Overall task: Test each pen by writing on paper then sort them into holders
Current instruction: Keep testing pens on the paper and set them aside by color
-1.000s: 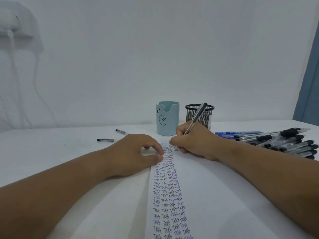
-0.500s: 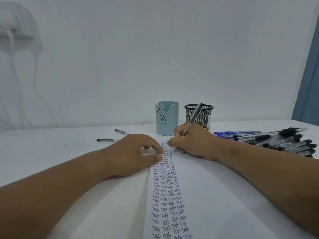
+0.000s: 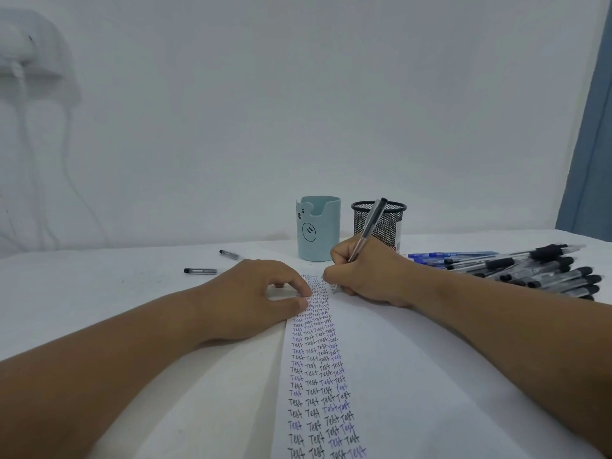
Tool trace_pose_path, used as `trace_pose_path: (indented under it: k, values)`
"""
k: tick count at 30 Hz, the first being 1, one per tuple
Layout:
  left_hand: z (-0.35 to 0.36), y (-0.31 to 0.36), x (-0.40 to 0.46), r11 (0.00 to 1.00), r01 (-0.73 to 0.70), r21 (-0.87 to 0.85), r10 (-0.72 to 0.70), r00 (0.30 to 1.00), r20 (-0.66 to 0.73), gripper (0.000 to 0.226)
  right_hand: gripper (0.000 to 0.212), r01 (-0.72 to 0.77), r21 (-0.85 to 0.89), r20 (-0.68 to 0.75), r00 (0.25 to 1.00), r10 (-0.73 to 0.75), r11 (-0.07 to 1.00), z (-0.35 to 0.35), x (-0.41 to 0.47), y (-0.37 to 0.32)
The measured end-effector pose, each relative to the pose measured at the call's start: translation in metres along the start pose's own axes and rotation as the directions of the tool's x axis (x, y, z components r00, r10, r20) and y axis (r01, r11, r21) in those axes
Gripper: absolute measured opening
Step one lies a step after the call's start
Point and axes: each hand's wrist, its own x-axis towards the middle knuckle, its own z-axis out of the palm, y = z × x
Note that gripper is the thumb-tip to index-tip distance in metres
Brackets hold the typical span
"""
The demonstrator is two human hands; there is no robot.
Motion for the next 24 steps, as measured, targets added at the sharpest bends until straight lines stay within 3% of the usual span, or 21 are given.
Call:
trace_pose_path:
  k: [16, 24]
  values:
    - [-0.0003, 0.0007, -0.0015, 1.0, -0.004, 0.018, 0.004, 1.0, 0.005, 0.015, 0.044, 0.053, -0.072, -0.027, 0.998, -0.055, 0.996, -0.0001, 0.0019, 0.0039]
    - [-0.0017, 0.002, -0.0021, 1.0, 0.001, 0.021, -0.002, 1.0, 0.021, 0.016, 0.039, 0.008, -0.038, -0.011, 1.0, -0.009, 0.999, -0.0008, 0.0016, 0.0039]
